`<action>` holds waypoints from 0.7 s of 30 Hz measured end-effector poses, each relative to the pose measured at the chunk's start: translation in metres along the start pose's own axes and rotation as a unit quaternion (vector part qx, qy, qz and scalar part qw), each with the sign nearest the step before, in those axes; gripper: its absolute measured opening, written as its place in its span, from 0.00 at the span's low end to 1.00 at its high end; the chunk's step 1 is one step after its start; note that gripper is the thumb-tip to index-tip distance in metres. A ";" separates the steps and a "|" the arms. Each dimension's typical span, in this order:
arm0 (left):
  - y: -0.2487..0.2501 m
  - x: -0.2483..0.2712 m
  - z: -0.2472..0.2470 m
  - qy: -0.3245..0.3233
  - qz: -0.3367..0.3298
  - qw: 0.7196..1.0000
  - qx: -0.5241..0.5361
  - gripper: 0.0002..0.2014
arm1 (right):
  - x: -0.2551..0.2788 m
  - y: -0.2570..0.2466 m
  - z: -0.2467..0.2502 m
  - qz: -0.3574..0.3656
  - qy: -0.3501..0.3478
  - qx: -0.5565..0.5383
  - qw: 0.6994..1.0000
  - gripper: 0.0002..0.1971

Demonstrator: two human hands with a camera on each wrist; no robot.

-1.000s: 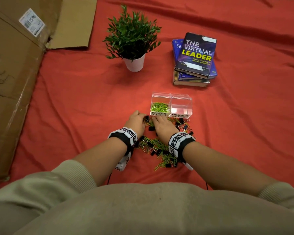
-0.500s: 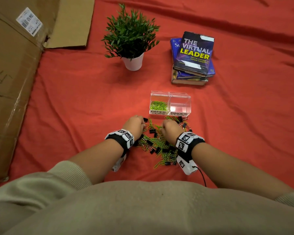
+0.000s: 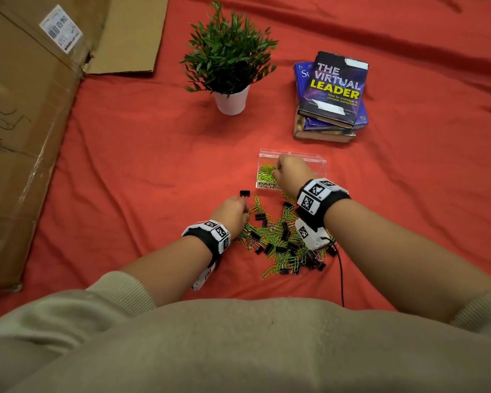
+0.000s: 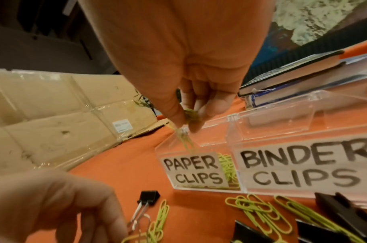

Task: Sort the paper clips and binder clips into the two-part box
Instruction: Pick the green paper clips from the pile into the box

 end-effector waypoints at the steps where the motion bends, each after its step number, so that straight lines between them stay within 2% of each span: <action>1: 0.001 0.000 0.000 0.001 0.000 1.000 -0.009 0.09 | 0.001 -0.002 -0.001 0.014 0.011 0.015 1.000 0.10; 4: 0.002 0.001 0.002 0.012 0.001 0.999 -0.037 0.10 | 0.017 -0.018 -0.011 0.100 0.056 0.044 0.992 0.15; 5: 0.003 0.001 0.002 0.015 -0.003 0.999 -0.047 0.10 | 0.024 -0.025 -0.020 0.128 0.054 0.051 0.989 0.14; 7: 0.007 0.001 0.003 0.018 -0.014 0.997 -0.070 0.10 | 0.033 -0.029 -0.049 0.153 0.004 0.063 0.986 0.11; 9: 0.013 0.002 0.003 0.017 -0.027 0.996 -0.089 0.09 | 0.037 -0.021 -0.075 0.138 -0.060 0.063 0.987 0.11; 11: 0.016 0.004 0.003 0.019 -0.037 0.994 -0.100 0.08 | 0.041 -0.010 -0.087 0.116 -0.094 0.063 0.987 0.10; 17: 0.012 0.003 0.000 0.010 -0.048 0.996 -0.075 0.12 | 0.046 0.027 -0.076 0.065 -0.102 0.085 0.989 0.08; 21: -0.007 0.001 0.008 0.013 0.014 0.999 0.044 0.08 | 0.038 0.023 -0.063 0.058 -0.076 0.054 0.994 0.13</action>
Point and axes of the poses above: each hand's wrist, its own x-axis away from the middle knuckle, its own z-axis out of the back of the hand, y = z × x, the point moved 10 cm from there along -x, towards the middle knuckle, and after that the axes turned 13 degrees about -x, right-handed, at the moved point
